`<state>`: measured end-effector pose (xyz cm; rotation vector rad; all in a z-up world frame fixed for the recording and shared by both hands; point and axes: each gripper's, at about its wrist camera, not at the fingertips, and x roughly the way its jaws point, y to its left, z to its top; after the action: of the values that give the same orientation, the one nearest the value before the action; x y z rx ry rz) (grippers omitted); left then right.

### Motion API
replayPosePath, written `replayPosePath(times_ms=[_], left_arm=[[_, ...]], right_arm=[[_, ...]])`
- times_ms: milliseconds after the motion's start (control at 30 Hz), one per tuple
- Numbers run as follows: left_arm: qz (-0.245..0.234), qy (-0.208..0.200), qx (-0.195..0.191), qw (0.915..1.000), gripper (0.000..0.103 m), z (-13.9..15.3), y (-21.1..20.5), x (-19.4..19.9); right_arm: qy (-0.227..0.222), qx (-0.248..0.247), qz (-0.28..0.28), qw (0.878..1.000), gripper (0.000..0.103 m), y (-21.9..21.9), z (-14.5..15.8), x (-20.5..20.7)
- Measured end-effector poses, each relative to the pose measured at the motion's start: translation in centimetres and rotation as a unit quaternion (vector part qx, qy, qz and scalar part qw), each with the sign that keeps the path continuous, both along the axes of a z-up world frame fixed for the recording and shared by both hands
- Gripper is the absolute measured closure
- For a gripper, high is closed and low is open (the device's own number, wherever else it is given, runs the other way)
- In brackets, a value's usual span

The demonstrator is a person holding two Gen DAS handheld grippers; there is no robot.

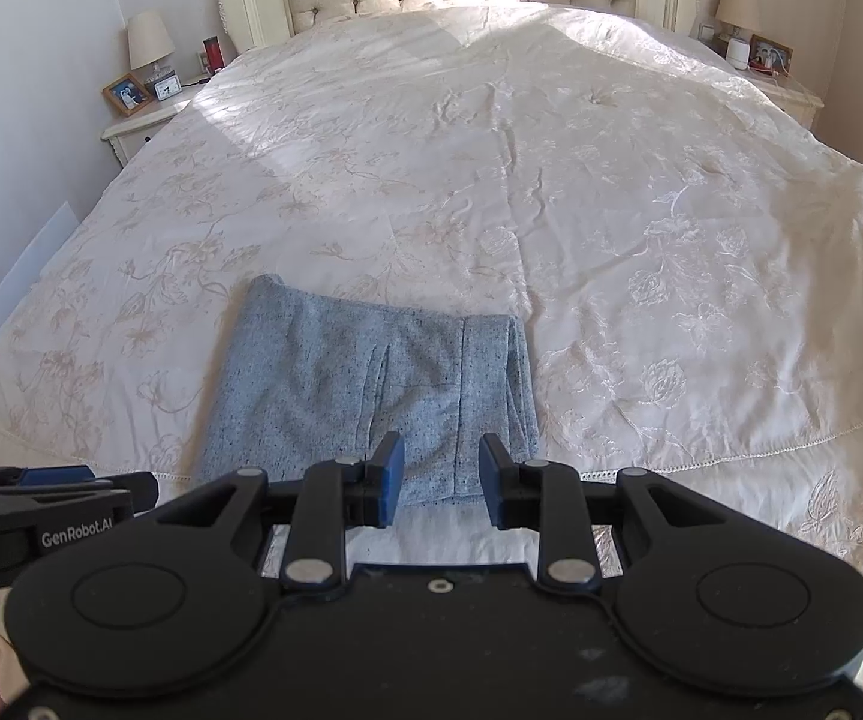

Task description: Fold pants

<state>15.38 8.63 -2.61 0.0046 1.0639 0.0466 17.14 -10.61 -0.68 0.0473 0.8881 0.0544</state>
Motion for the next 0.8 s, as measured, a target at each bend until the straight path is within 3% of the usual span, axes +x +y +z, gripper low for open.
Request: replayPosePath(times_ms=[800], left_arm=[[-0.006,0.006,-0.008,0.9999,0.053,-0.42,0.31,0.27]], right_arm=[[0.009,-0.001,-0.005,1.0,0.073,0.12,-0.28,0.08]])
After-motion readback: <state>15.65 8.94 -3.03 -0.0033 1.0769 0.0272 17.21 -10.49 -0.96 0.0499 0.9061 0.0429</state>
